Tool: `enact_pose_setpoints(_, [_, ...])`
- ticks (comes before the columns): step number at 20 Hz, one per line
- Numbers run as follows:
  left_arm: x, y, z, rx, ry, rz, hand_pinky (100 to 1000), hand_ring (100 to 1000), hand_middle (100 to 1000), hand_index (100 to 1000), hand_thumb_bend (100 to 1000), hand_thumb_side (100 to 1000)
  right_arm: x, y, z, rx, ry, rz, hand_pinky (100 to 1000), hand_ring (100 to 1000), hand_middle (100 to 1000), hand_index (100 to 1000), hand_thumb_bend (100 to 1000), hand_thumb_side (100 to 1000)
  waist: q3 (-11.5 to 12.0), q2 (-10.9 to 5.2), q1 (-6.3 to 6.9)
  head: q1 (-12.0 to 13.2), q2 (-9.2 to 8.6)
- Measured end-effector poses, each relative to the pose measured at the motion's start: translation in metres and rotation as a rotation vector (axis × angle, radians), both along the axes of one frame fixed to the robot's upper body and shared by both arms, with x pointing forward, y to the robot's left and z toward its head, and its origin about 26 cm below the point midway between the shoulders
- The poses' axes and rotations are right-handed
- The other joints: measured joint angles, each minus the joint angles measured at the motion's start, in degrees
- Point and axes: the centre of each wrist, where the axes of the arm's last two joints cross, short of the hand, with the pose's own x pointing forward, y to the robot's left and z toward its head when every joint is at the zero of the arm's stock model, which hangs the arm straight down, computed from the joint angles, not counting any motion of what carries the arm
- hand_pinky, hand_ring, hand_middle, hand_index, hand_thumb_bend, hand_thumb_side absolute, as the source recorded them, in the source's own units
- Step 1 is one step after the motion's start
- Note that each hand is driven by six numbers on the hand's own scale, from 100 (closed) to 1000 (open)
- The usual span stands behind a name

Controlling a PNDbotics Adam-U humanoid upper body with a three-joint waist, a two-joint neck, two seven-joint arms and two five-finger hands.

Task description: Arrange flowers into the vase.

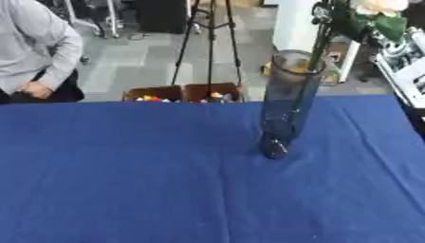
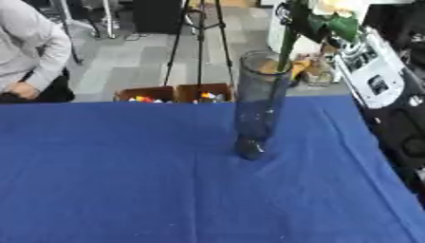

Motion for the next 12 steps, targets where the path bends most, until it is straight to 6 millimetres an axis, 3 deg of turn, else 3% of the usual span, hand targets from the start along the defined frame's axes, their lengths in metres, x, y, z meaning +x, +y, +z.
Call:
enact_pose_setpoints(1, [0.0, 0.0, 0.0, 0.0, 0.0, 0.0, 598, 840, 818, 856, 100, 1000, -0.0001, -0.0001, 0.0001, -0.002, 0.003, 0.0, 908, 899, 830, 822, 100, 1000, 0.0, -0.01, 0.0, 0.0, 0.0])
enact_pose_setpoints(8, [0.0, 0.0001, 0.0002, -0.001, -0.001, 0.0, 598, 840, 818, 856, 100, 1000, 0.0017, -0.0011, -0.0026, -0.04, 0.058, 0.042, 908, 899, 830, 822, 100, 1000, 0.0, -0.01, 0.0, 0.0, 0.0])
enact_pose_setpoints(9, [-0.0001, 0.0002, 0.0002, -0.001, -0.001, 0.001, 596, 840, 818, 855, 100, 1000, 0.0017, -0.0017, -0.0025, -0.042, 0.063, 0.045, 945, 949, 894, 915, 123, 1000, 0.0, -0.01, 0.0, 0.0, 0.0])
enact_pose_setpoints(12, [-0.0001, 0.0003, 0.0006, -0.001, -0.003, 0.001, 596, 840, 818, 855, 100, 1000, 0.0022, -0.002, -0.0045, -0.06, 0.086, 0.064, 960, 966, 919, 937, 217, 1000, 0.0, -0.01, 0.0, 0.0, 0.0])
